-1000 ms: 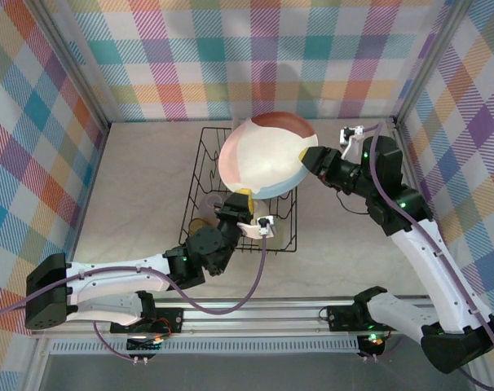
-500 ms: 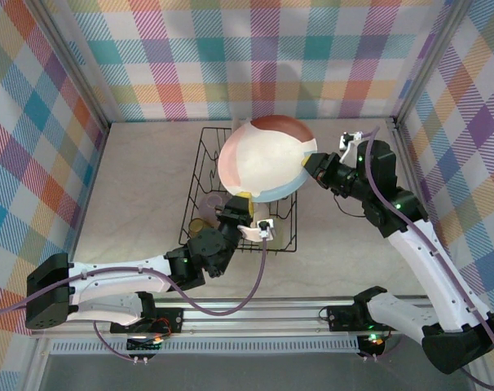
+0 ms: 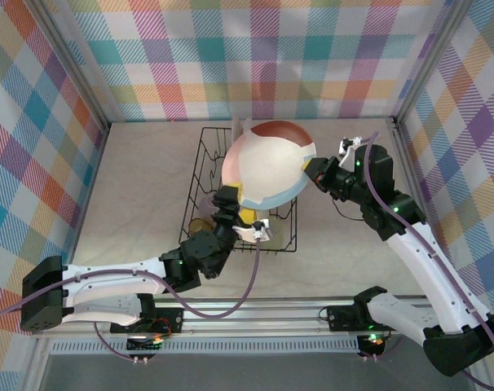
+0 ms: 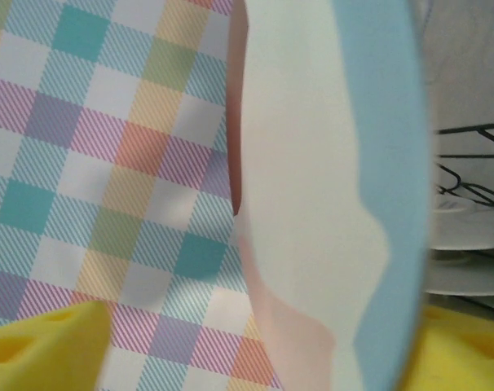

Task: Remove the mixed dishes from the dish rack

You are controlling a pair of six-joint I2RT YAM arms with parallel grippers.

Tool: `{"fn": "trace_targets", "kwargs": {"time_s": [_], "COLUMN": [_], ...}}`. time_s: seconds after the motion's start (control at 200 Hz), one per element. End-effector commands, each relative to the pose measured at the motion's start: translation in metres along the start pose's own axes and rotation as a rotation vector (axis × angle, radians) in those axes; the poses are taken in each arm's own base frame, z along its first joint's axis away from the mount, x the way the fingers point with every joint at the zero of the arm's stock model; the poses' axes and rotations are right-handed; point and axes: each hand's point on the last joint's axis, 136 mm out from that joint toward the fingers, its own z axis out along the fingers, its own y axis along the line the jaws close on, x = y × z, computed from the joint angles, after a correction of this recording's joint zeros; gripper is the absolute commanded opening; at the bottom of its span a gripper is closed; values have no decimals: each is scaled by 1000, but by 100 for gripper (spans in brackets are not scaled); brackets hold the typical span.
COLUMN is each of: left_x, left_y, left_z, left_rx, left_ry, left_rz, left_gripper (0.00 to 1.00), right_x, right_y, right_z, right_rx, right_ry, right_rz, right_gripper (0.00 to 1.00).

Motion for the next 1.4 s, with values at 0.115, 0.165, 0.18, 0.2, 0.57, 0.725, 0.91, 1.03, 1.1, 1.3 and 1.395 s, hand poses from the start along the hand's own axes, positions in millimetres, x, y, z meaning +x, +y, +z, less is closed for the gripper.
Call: {"fn": "trace_targets", "kwargs": {"time_s": [0.115, 0.165, 0.18, 0.2, 0.57, 0.725, 0.91, 1.03, 1.1, 1.3, 1.395], "left_x": [-9, -8, -8, -7, 31, 31, 17, 15, 20, 46, 56], "left_y": [32, 45, 49, 55, 115, 114, 101, 87, 81, 65, 53], "left_z": [-17, -23, -24, -27, -26, -17, -4, 2, 2, -1, 1], "left_rx": [-19, -21, -20, -19, 4, 81, 232, 345, 401, 487, 530], "left_ry": [-109, -133, -140, -148, -76, -25, 26, 131, 174, 237, 269], "left_rz": [-257, -345, -374, -413, -968, -1060, -1143, -1178, -1239, -1426, -1478], "left_gripper": [100, 100, 100, 100, 100, 100, 100, 100, 100, 100, 100], "right_x": [-21, -25, -27, -29, -124, -168, -204, -215, -217, -216, -214], "right_y": [37, 45, 48, 52, 44, -9, -92, -142, -167, -221, -242], "right_z": [-12, -16, -17, -19, -54, -63, -57, -48, -39, -11, 4], "right_rx": [-108, -136, -146, -158, -239, -180, -106, -58, -42, 10, 23], "right_ry": [-73, -84, -91, -98, -319, -469, -601, -643, -643, -615, -583], "right_rz": [-77, -83, -85, -90, 12, 99, 180, 223, 246, 268, 287], "right_gripper": [0, 0, 0, 0, 0, 0, 0, 0, 0, 0, 0]}}
